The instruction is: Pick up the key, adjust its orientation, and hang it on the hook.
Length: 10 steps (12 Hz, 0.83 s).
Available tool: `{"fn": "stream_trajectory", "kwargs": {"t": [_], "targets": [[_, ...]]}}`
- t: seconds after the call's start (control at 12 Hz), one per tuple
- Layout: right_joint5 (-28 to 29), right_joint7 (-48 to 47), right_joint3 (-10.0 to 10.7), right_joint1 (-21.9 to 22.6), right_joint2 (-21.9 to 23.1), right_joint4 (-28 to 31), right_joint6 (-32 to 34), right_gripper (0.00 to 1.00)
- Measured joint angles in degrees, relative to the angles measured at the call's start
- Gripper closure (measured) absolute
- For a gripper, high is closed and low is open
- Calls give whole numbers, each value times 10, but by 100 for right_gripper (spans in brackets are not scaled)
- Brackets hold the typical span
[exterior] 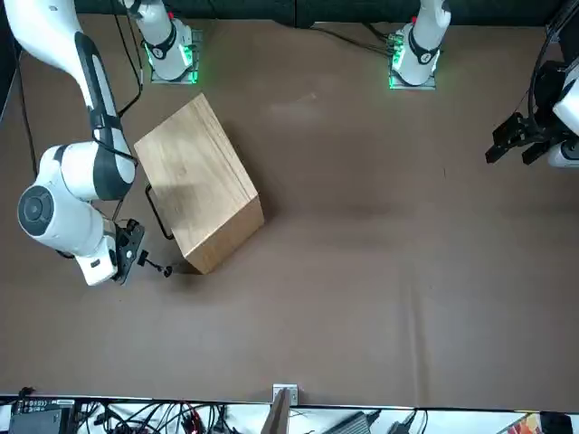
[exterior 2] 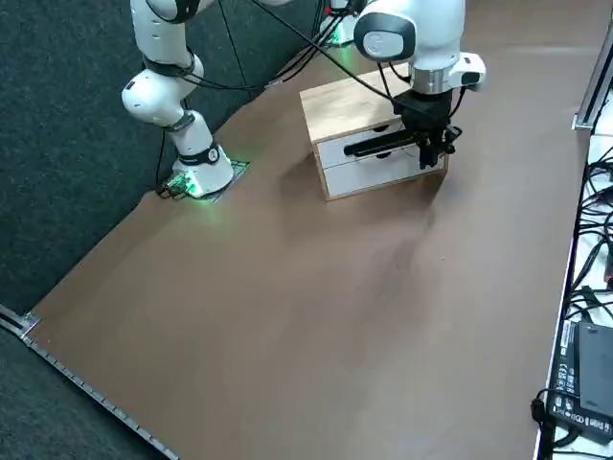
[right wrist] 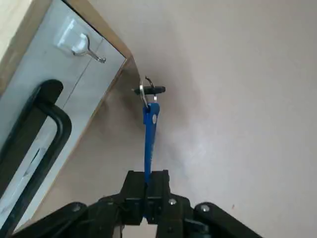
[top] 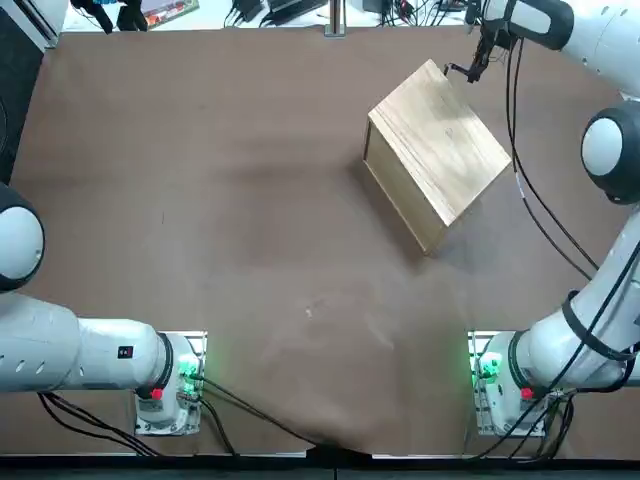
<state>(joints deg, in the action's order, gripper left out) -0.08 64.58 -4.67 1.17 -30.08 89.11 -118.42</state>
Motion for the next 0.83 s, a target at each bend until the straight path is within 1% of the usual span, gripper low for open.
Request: {"fn": "stream_trajectory", "kwargs": {"t": [0.25, 0.5, 0.83], "targets": [[0, 0, -1, 6, -10, 0, -4, 96], [0, 1, -10, 7, -15, 0, -4, 96], [1, 1, -16, 8, -18, 0, -4, 96]]}}
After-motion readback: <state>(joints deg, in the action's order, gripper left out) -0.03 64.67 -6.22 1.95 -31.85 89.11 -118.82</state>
